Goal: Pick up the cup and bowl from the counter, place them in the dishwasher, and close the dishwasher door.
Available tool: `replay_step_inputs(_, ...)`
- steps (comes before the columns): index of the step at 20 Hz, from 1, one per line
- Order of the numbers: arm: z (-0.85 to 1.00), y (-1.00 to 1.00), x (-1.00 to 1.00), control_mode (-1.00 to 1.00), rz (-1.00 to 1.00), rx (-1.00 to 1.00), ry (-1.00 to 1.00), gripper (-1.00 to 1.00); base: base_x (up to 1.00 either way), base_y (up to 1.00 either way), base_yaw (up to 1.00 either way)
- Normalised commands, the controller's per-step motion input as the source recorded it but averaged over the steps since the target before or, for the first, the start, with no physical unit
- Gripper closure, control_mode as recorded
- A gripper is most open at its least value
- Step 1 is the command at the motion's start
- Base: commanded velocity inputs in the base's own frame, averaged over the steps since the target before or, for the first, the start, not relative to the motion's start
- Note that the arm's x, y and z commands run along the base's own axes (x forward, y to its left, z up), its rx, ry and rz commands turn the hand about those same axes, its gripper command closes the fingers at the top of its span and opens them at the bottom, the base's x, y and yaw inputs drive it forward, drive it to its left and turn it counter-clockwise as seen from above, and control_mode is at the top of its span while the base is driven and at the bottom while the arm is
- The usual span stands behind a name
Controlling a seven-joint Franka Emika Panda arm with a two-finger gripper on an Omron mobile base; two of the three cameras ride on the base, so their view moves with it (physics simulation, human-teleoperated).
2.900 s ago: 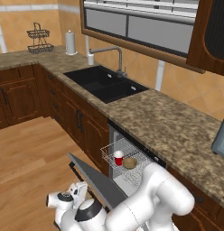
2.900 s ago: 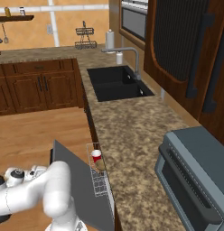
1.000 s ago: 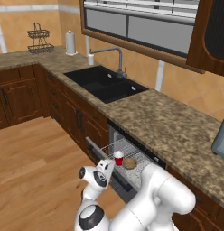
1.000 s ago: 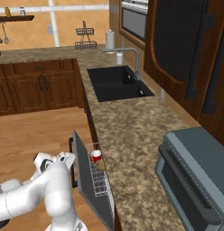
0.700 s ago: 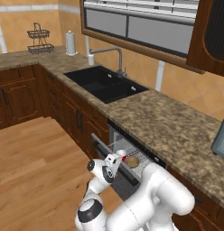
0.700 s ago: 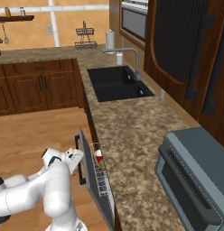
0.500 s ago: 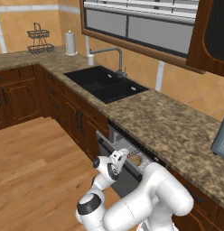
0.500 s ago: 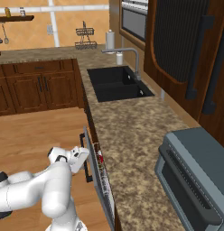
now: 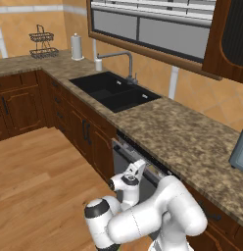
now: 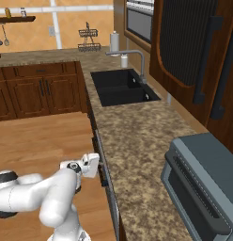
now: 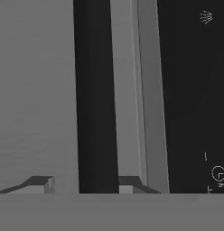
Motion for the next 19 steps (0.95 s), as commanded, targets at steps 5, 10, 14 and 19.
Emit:
replay_step_inputs(5,-1.00,-0.51,0.34,-1.00,-0.41,-0.61,-0.29,-1.00,0.00,0.00,0.00)
replay_step_inputs(10,-1.00,-0.63,0.42,-1.00,-0.35,-0.59,-0.30,-1.00,0.00,0.00,0.00)
replay_step_inputs(14,-1.00,-0.80,0.40,-1.00,-0.27,-0.59,-0.38,-1.00,0.00,0.00,0.00)
replay_step_inputs(19,-1.00,-1.00,0.43,-1.00,-0.15,-0.50,-0.51,-1.00,0.00,0.00,0.00)
